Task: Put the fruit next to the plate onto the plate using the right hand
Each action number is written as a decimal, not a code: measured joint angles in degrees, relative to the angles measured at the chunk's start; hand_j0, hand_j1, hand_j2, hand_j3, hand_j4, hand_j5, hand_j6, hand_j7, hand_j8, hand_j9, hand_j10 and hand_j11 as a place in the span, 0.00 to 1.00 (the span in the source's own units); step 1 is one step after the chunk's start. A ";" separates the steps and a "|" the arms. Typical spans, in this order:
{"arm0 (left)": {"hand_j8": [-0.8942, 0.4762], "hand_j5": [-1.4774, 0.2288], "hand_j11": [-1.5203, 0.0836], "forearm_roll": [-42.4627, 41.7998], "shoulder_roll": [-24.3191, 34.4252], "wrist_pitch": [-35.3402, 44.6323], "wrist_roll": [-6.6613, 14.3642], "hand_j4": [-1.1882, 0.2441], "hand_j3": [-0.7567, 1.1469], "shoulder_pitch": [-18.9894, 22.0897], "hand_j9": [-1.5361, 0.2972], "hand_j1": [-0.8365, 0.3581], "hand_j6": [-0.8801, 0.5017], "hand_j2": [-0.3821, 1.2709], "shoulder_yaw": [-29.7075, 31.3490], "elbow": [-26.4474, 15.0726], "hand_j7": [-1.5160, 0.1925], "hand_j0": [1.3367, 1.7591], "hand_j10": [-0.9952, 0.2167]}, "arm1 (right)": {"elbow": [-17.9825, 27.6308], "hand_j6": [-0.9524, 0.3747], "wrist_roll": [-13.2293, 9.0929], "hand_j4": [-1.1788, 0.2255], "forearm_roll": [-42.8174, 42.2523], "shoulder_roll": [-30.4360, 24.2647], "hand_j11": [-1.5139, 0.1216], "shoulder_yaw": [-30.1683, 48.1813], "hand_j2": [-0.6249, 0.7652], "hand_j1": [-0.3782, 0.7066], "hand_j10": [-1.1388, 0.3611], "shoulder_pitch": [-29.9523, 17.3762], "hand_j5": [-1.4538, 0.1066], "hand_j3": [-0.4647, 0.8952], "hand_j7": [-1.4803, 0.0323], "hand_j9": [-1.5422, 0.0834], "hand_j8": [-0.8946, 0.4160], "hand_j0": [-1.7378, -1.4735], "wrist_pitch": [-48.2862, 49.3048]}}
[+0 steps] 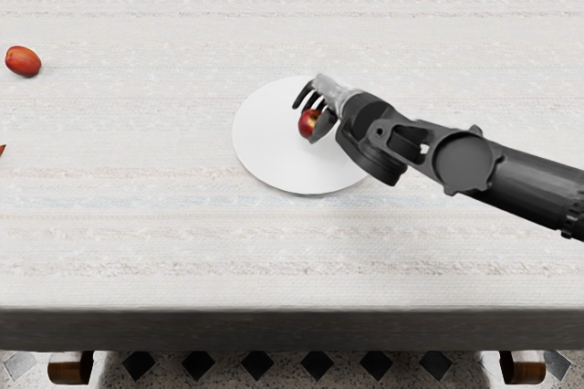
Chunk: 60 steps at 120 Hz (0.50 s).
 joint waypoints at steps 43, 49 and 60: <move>0.48 0.69 0.76 0.00 0.00 0.00 0.00 0.67 0.40 0.03 0.67 0.76 0.47 0.26 0.00 -0.01 0.71 0.76 0.63 | -0.02 0.34 -0.28 0.47 -0.69 1.08 0.52 -0.13 0.49 0.56 0.41 -0.33 0.50 0.34 0.53 0.54 0.35 0.30 -0.12; 0.48 0.69 0.76 0.00 0.00 0.00 0.00 0.67 0.40 0.03 0.67 0.76 0.47 0.26 0.00 -0.02 0.71 0.76 0.63 | -0.01 0.35 -0.30 0.48 -0.76 1.16 0.53 -0.13 0.48 0.54 0.42 -0.36 0.51 0.34 0.55 0.55 0.35 0.30 -0.39; 0.48 0.69 0.76 0.00 0.00 0.00 0.00 0.67 0.40 0.03 0.67 0.76 0.47 0.26 0.00 -0.02 0.71 0.76 0.63 | -0.03 0.39 -0.34 0.52 -0.88 1.26 0.57 -0.16 0.45 0.49 0.46 -0.40 0.56 0.34 0.60 0.59 0.37 0.30 -1.01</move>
